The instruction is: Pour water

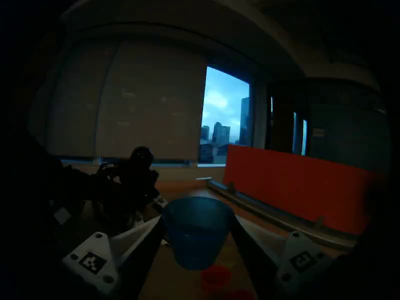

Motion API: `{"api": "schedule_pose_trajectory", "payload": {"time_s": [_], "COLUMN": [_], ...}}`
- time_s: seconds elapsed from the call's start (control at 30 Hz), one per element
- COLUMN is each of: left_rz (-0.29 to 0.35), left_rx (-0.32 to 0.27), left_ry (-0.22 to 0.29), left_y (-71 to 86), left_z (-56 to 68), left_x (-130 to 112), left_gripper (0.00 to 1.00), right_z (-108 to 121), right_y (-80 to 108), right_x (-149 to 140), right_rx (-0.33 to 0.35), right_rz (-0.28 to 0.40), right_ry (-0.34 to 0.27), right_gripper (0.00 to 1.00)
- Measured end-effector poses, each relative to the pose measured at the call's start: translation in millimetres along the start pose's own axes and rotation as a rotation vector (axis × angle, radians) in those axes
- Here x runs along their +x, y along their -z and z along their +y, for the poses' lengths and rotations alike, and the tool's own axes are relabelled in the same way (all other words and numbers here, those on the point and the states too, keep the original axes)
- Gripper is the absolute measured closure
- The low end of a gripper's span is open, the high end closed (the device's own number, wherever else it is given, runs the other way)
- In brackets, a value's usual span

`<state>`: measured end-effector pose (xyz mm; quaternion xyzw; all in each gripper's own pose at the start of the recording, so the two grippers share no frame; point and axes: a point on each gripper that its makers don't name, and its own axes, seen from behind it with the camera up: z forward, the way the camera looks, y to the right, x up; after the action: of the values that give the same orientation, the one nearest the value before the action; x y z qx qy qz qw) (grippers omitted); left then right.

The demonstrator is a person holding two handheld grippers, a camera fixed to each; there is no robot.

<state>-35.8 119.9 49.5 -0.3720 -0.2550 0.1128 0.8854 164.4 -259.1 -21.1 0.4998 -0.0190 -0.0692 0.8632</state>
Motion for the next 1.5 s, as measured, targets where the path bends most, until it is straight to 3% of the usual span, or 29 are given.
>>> {"api": "schedule_pose_trajectory", "payload": {"time_s": [0.8,1.2,1.5], "left_rz": [-0.068,-0.085,-0.073], "left_rx": [-0.008,-0.006,-0.006], "left_ry": [-0.007,-0.016,-0.023], "left_y": [-49.1,-64.1,-66.3], "left_z": [-0.8,-1.7,1.6], "left_x": [-13,-14,-12], "left_gripper": [0.07,0.08,0.09], "right_z": [15,18,18], "right_y": [4.8,6.8,8.6], "right_x": [-8,-14,-17], "right_rx": [-0.018,-0.023,-0.024], "right_rz": [-0.014,-0.022,-0.026], "right_ry": [0.005,0.001,0.003], "right_gripper": [0.03,0.04,0.04]}}
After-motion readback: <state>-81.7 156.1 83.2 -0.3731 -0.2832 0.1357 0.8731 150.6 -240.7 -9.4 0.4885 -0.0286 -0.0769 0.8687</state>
